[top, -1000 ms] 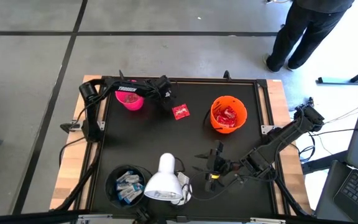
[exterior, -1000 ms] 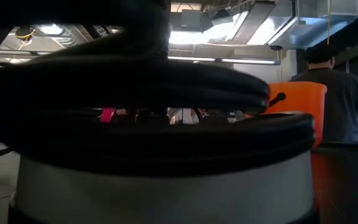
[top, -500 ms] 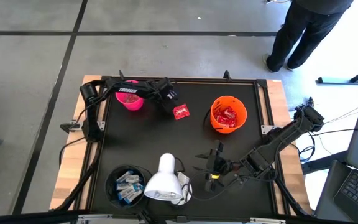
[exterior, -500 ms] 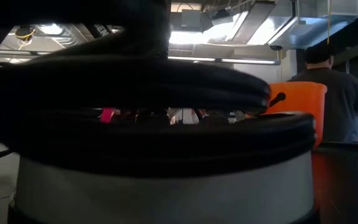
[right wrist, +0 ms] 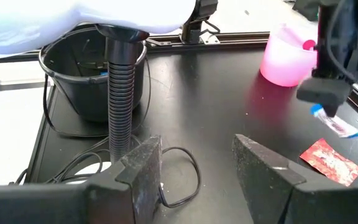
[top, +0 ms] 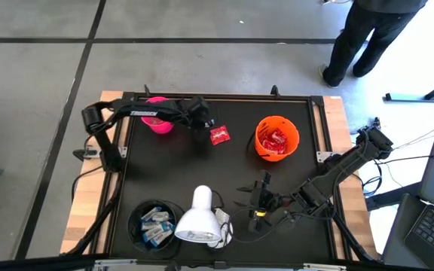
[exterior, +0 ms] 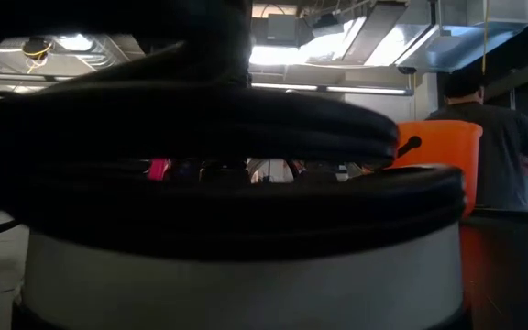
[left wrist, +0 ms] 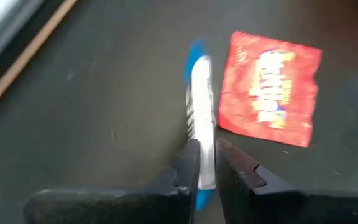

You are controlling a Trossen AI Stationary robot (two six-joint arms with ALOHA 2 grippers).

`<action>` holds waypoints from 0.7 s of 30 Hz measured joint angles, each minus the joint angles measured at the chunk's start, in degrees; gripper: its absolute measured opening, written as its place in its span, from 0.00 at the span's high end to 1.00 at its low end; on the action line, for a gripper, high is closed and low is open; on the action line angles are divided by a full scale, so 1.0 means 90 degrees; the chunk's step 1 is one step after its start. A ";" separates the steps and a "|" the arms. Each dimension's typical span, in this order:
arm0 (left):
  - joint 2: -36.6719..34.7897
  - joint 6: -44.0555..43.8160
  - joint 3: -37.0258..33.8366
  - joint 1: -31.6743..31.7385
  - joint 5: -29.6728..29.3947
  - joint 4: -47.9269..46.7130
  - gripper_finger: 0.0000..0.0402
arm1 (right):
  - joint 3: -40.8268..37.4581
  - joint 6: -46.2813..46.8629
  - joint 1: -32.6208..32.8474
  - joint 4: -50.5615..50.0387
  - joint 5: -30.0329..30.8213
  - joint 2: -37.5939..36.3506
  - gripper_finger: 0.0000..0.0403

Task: Sort candy
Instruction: Put the white chocolate into the black bucket

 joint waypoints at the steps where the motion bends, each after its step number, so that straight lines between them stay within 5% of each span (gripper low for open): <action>1: -0.0147 0.0039 0.0000 -0.0072 -0.0039 -0.0066 0.91 | -0.0001 -0.0001 0.0000 0.0002 0.0000 0.0000 0.52; 7: -0.1281 0.0215 0.0012 -0.0491 -0.0073 -0.0704 1.00 | -0.0002 -0.0002 -0.0001 -0.0002 -0.0002 0.0000 0.52; 21: -0.4471 -0.0194 0.0024 -0.2096 -0.0078 -0.3442 1.00 | -0.0002 -0.0335 0.0000 -0.0051 -0.0002 0.0000 0.52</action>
